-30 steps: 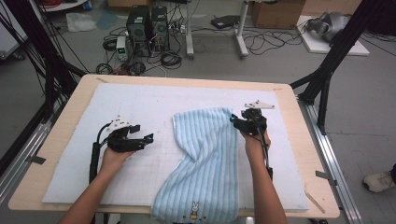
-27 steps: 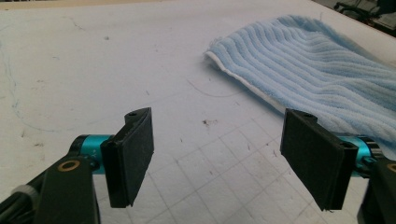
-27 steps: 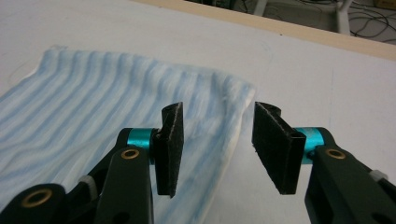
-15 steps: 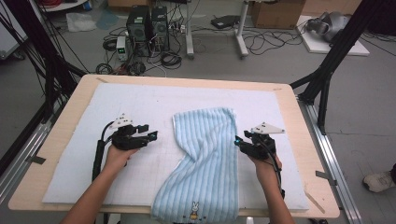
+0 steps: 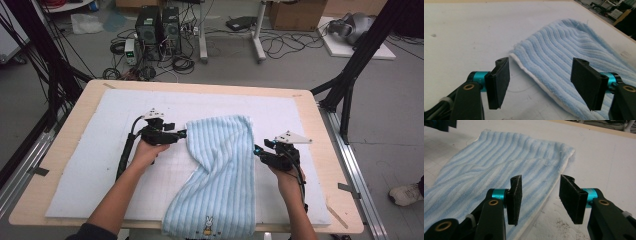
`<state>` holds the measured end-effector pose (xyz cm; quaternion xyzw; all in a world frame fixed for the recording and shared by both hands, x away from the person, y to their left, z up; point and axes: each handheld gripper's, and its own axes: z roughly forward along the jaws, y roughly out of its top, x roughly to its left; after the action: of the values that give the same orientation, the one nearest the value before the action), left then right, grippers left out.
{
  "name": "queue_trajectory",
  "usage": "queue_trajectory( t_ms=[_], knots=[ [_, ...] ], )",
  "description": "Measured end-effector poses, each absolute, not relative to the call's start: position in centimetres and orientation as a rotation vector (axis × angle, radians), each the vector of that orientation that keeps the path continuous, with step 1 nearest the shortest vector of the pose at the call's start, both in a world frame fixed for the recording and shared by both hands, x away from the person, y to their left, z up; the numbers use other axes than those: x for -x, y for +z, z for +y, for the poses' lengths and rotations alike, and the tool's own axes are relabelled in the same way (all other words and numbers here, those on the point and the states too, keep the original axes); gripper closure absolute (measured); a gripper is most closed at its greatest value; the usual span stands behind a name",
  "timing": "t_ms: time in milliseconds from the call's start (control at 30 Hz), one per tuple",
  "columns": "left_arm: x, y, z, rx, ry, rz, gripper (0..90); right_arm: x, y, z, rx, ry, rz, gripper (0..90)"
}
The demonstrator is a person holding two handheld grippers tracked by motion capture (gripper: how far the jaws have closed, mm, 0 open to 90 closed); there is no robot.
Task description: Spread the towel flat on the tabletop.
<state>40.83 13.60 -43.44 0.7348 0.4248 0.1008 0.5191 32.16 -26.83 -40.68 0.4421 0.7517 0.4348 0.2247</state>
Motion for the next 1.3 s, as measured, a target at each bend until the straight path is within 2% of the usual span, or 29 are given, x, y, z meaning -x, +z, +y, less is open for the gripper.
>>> queue_trajectory(
  t_ms=[200, 333, 500, 600, 633, 700, 733, 767, 800, 1000, 1167, 1300],
  knots=[
    [-40.9, -44.3, 12.2, -1.768, 0.221, 1.025, 38.8, -32.0, -40.5, -27.4, -1.228, 1.221, 2.063, 50.1],
    [-41.1, -44.5, 10.9, -1.829, 0.242, 1.025, 41.0, -32.0, -40.5, -27.4, -1.236, 1.224, 2.065, 50.0],
    [-41.8, -44.7, 8.5, -1.93, 0.319, 1.025, 42.2, -32.1, -40.7, -27.2, -1.226, 1.22, 2.077, 50.0],
    [-42.2, -45.1, 7.3, -2.024, 0.417, 0.999, 44.5, -32.1, -40.7, -27.2, -1.228, 1.225, 2.079, 50.1],
    [-42.2, -45.0, 6.9, -2.047, 0.471, 0.987, 48.3, -32.1, -40.7, -27.2, -1.228, 1.225, 2.08, 50.0],
    [-42.3, -44.9, 6.6, -2.068, 0.499, 0.965, 60.1, -32.1, -40.8, -27.3, -1.233, 1.228, 2.081, 50.1],
    [-42.2, -44.9, 6.6, -2.081, 0.516, 0.945, 73.6, -32.1, -40.8, -27.3, -1.237, 1.23, 2.082, 50.1],
    [-42.3, -44.8, 6.5, -2.097, 0.539, 0.929, 81.8, -32.1, -40.8, -27.3, -1.236, 1.231, 2.082, 50.1],
    [-42.3, -44.8, 6.4, -2.109, 0.565, 0.917, 84.6, -32.0, -40.8, -27.3, -1.24, 1.232, 2.085, 50.1],
    [-43.7, -44.9, 7.6, -2.101, 0.662, 0.973, 86.6, -32.0, -40.8, -27.1, -1.237, 1.239, 2.09, 50.1],
    [-45.3, -45.1, 10.8, -1.989, 0.643, 1.12, 86.6, -32.0, -41.0, -26.7, -1.232, 1.249, 2.099, 50.1],
    [-46.4, -44.7, 12.5, -1.973, 0.649, 1.156, 86.6, -32.1, -41.1, -26.2, -1.224, 1.255, 2.118, 50.1]
  ],
)
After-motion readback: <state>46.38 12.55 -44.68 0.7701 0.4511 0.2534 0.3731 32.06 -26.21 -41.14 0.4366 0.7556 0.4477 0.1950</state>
